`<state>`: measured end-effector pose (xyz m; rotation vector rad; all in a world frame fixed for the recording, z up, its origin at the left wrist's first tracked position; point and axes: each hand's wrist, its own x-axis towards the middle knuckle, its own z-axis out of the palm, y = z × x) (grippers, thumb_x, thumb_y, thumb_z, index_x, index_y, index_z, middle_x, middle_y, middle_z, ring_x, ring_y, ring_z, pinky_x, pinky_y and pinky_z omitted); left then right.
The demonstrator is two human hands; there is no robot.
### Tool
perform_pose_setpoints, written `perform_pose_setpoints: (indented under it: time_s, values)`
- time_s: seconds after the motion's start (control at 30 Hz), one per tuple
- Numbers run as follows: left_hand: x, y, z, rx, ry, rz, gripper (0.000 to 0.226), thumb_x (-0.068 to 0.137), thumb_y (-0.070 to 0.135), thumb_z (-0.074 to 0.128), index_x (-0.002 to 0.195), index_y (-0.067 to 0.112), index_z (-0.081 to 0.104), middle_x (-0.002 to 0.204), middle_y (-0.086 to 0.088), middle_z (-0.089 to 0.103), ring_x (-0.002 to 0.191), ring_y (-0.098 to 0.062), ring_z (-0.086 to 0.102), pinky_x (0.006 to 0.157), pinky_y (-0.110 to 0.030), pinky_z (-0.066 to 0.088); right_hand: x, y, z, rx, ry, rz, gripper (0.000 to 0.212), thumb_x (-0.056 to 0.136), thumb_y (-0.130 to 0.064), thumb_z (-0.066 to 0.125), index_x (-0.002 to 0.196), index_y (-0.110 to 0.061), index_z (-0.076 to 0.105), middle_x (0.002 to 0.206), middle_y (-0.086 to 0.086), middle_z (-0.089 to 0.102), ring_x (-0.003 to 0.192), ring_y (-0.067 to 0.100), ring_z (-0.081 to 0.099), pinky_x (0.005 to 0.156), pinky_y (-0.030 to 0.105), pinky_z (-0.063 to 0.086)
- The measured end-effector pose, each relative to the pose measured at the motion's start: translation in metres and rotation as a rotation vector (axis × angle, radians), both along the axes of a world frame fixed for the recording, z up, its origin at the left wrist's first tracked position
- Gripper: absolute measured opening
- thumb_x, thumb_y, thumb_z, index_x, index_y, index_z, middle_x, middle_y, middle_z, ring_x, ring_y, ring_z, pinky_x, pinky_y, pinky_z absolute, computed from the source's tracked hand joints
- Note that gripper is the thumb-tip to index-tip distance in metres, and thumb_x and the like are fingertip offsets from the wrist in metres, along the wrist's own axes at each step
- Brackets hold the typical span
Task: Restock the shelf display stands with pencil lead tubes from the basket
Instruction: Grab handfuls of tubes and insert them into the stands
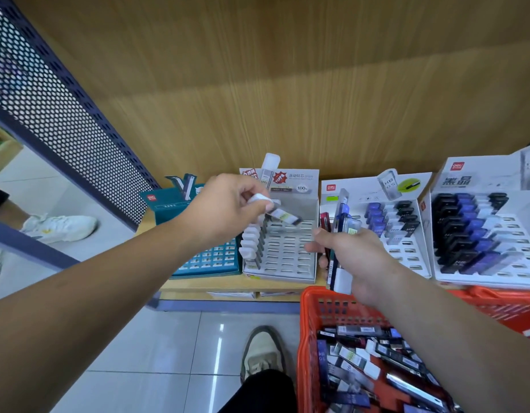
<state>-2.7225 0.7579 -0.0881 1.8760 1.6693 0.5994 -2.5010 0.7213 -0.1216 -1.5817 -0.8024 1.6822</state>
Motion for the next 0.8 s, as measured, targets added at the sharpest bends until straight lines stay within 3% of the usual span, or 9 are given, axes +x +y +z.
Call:
perform_pose_setpoints:
  time_s: [0.07,0.17,0.27,0.37,0.6,0.8]
  values:
    - [-0.004,0.01,-0.004,0.067,0.213,-0.034,0.008,0.098,0.025,0.068,0.091,0.025,0.074,0.072,0.003,0.07,0.056,-0.001,0.053,0.053,-0.015,0.04,0.0,0.001,-0.005,-0.007,0.003,0.009,0.017,0.098,-0.02,0.072,0.101,-0.006,0.063,0.093,0.013,0.079,0.05,0.016,0.051,0.044,0.023,0.049]
    - [-0.005,0.023,-0.02,0.09,0.398,-0.127,0.015,0.102,0.02,0.058,0.101,0.018,0.073,0.083,-0.002,0.07,0.076,-0.019,0.062,0.069,-0.036,0.05,-0.001,0.003,-0.008,-0.001,-0.004,0.029,0.02,0.097,-0.019,0.073,0.107,-0.003,0.066,0.092,0.013,0.079,0.046,0.014,0.05,0.05,0.025,0.051]
    - [-0.001,0.034,-0.033,0.111,0.49,-0.156,0.013,0.102,0.021,0.055,0.102,0.015,0.066,0.081,-0.005,0.065,0.076,-0.031,0.059,0.062,-0.038,0.041,-0.002,0.004,-0.01,0.003,0.004,0.027,0.017,0.097,-0.018,0.072,0.105,-0.004,0.067,0.09,0.013,0.078,0.044,0.012,0.05,0.042,0.017,0.049]
    - [0.001,0.042,-0.038,0.146,0.503,-0.175,0.012,0.101,0.021,0.057,0.098,0.014,0.067,0.083,-0.001,0.059,0.077,-0.027,0.056,0.062,-0.034,0.033,-0.002,0.004,-0.012,-0.006,0.0,0.011,0.016,0.097,-0.017,0.073,0.102,-0.003,0.068,0.083,0.009,0.077,0.042,0.011,0.05,0.039,0.015,0.047]
    - [-0.004,0.05,-0.048,0.166,0.443,-0.244,0.021,0.099,0.011,0.062,0.109,0.019,0.078,0.1,-0.002,0.066,0.088,-0.024,0.06,0.074,-0.033,0.045,-0.002,0.005,-0.011,-0.015,-0.01,0.0,0.012,0.097,-0.018,0.072,0.101,-0.007,0.068,0.083,0.008,0.075,0.041,0.009,0.051,0.035,0.012,0.042]
    - [-0.004,0.045,-0.046,0.18,0.441,-0.257,0.022,0.096,0.009,0.065,0.111,0.019,0.077,0.097,0.0,0.068,0.086,-0.023,0.061,0.073,-0.033,0.045,-0.002,0.005,-0.011,-0.012,-0.012,0.005,0.012,0.097,-0.019,0.072,0.099,-0.008,0.068,0.084,0.007,0.076,0.044,0.011,0.051,0.037,0.013,0.045]
